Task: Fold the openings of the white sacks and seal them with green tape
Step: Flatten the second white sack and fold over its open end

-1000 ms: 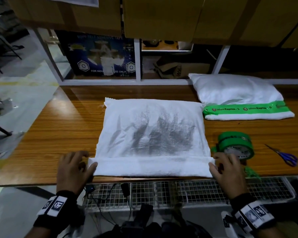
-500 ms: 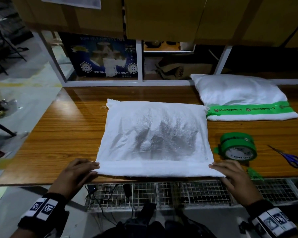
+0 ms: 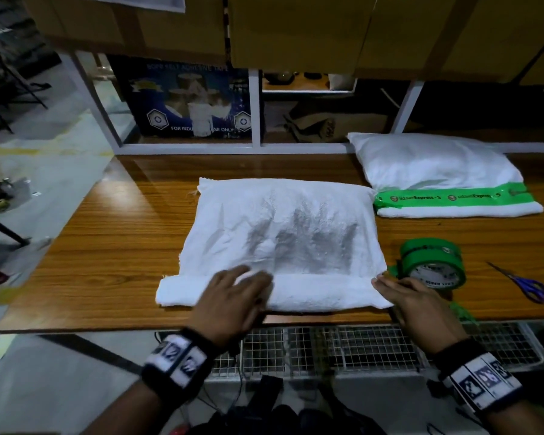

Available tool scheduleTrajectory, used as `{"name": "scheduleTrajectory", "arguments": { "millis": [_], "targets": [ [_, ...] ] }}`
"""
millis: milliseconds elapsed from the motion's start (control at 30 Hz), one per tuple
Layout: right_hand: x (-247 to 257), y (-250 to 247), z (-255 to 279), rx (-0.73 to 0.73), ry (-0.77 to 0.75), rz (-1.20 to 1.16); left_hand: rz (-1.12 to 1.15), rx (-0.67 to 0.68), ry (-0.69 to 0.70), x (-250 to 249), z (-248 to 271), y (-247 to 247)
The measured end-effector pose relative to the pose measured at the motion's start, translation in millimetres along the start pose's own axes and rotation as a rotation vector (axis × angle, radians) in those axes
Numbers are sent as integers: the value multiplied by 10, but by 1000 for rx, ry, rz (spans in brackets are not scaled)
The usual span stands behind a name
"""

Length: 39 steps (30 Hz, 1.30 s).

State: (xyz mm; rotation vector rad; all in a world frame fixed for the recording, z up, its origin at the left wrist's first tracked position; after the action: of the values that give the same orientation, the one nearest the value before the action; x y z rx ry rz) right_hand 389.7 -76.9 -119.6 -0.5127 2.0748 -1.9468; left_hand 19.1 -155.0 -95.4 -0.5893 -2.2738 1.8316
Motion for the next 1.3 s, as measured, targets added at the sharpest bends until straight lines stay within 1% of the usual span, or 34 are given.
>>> {"name": "scheduleTrajectory", "arguments": {
  "millis": [33, 100, 133, 167, 200, 233, 267, 300, 333, 400, 433, 500, 533, 567, 600, 667, 767, 833, 867, 900, 933, 967, 1000, 1033, 1100, 1167, 1233, 1300],
  "targets": [
    [-3, -4, -3, 13, -1, 20, 44, 68, -11, -101, -130, 115],
    [-5, -70, 22, 65, 4, 35, 77, 194, -103, -213, -274, 331],
    [23, -143, 46, 69, 1, 35, 60, 248, -141, -252, -283, 418],
    [102, -249, 65, 35, -10, 34, 46, 274, -169, -274, -267, 489],
    [241, -341, 50, -44, -37, 8, 42, 278, -185, -282, -251, 526],
    [453, -399, -4, -128, -75, -70, 41, 274, -188, -284, -249, 535],
    [700, -420, -94, -160, -123, -176, 42, 277, -187, -285, -248, 527],
    [958, -397, -211, -107, -138, -263, 46, 286, -188, -277, -240, 529],
    [1173, -291, -327, -16, -110, -318, 52, 298, -184, -272, -231, 526],
    [1401, 57, -461, 193, 29, -264, 101, 294, -170, -236, -229, 496],
    [1427, 231, -472, 214, 74, -198, 167, 266, -192, -186, -244, 473],
    [1440, 356, -426, 151, 94, -106, 289, 156, -280, -26, -299, 396],
    [1430, 366, -410, 139, 93, -88, 256, 119, -323, 75, -307, 371],
    [1423, 379, -409, 141, 87, -87, 162, 134, -364, 163, -295, 352],
    [1427, 362, -414, 146, 83, -91, 72, 191, -405, 229, -269, 353],
    [1442, 360, -435, 150, 86, -96, -14, 290, -484, 258, -214, 375],
    [1433, 362, -424, 135, 102, -106, 14, 283, -594, 146, -172, 414],
    [1440, 371, -420, 158, 104, -95, -25, 190, -633, 93, -140, 407],
    [1442, 369, -425, 156, 103, -93, -50, 122, -607, 67, -122, 372],
    [1441, 368, -431, 150, 99, -89, -63, 62, -524, 26, -102, 340],
    [1440, 367, -437, 154, 100, -82, -77, 40, -394, -38, -76, 321],
    [1435, 385, -439, 159, 103, -81, -97, 56, -251, -114, -37, 335],
    [1438, 392, -438, 154, 103, -80, -112, 96, -142, -183, 13, 368],
    [1443, 402, -433, 150, 102, -77, -103, 151, -107, -226, 63, 399],
    [1456, 411, -439, 138, 102, -70, -38, 223, -180, -228, 127, 451],
    [1443, 403, -429, 131, 73, -73, -16, 250, -247, -210, 148, 472],
    [1359, 400, -360, 115, 13, -74, -16, 253, -272, -203, 150, 439],
    [1195, 383, -240, 93, 5, -91, -9, 246, -276, -211, 141, 402]
  ]
}}
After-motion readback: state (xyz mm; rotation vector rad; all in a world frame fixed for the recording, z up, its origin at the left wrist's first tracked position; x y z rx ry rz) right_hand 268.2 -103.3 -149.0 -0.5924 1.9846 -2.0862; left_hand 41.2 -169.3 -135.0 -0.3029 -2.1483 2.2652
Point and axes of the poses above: each hand's wrist, its own z-axis away from the middle knuckle, its own y-axis out of the palm, x = y × z, the point moved 2 cm from there along -z, towards the middle knuckle, and after that the axes turned 4 degrees about y, right-handed, at the moved point
